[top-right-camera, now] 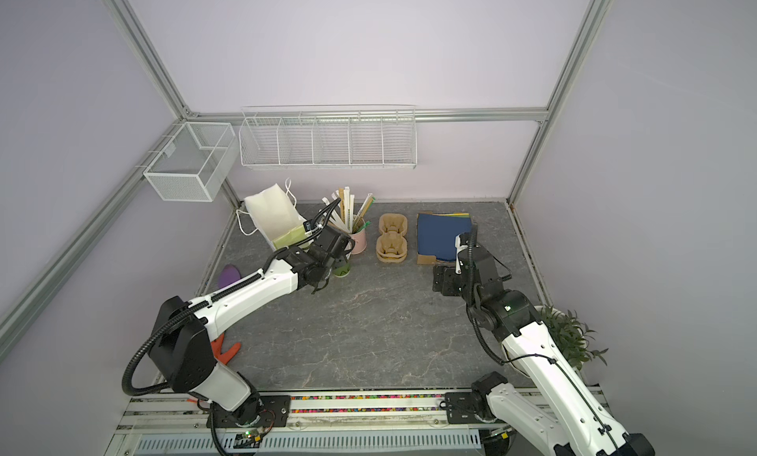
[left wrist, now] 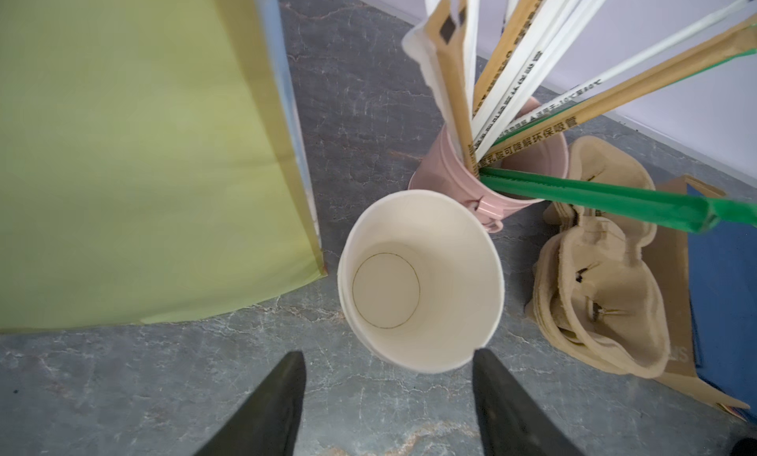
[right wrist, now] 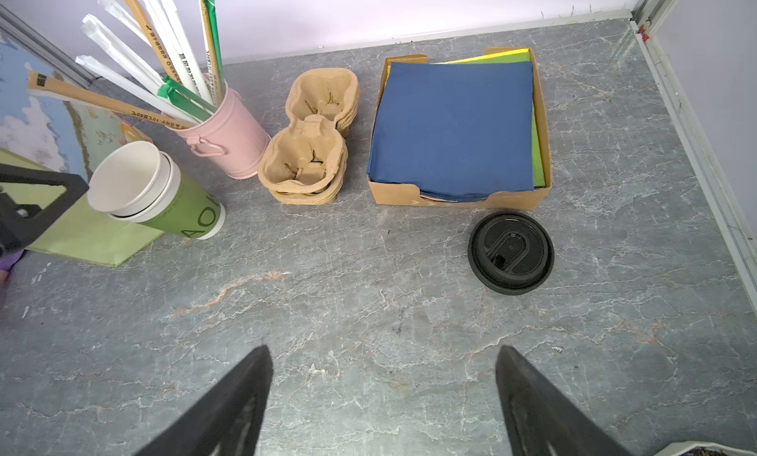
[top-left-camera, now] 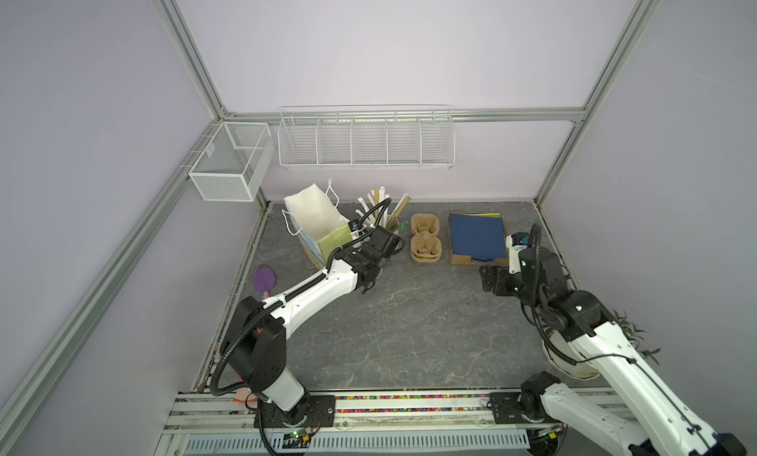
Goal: Pack the takeout coffee
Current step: 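Reach the left gripper to the green cup stack while the right gripper follows, then close the left gripper on the rim of the top green cup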
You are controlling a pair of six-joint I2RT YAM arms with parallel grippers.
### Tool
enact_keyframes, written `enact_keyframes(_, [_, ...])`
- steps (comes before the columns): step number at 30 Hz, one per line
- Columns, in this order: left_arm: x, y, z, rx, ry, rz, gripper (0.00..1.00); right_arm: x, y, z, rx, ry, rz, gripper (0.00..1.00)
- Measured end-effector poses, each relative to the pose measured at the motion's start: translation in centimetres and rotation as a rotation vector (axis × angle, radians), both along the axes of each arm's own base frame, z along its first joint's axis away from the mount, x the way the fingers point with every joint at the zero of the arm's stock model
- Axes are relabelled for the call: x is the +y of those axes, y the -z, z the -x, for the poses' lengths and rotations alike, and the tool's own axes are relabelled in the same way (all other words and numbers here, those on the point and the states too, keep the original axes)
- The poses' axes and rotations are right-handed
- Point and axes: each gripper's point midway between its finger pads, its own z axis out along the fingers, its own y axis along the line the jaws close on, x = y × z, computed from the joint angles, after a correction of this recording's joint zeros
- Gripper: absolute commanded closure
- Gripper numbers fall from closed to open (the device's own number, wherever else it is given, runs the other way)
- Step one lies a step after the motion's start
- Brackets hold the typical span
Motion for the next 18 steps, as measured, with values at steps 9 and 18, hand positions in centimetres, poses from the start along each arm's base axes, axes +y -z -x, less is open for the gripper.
enact_keyframes(9, [-0.2, 2.0, -1.0, 0.052, -0.027, -0.009, 0.55, 0.6, 0.1, 0.4, 0.005, -0.034, 0.005, 0.12])
enact_keyframes(18, [-0.2, 2.3, -1.4, 0.080, -0.047, 0.001, 0.75, 1.0, 0.1, 0.5, 0.005, -0.051, 0.007, 0.12])
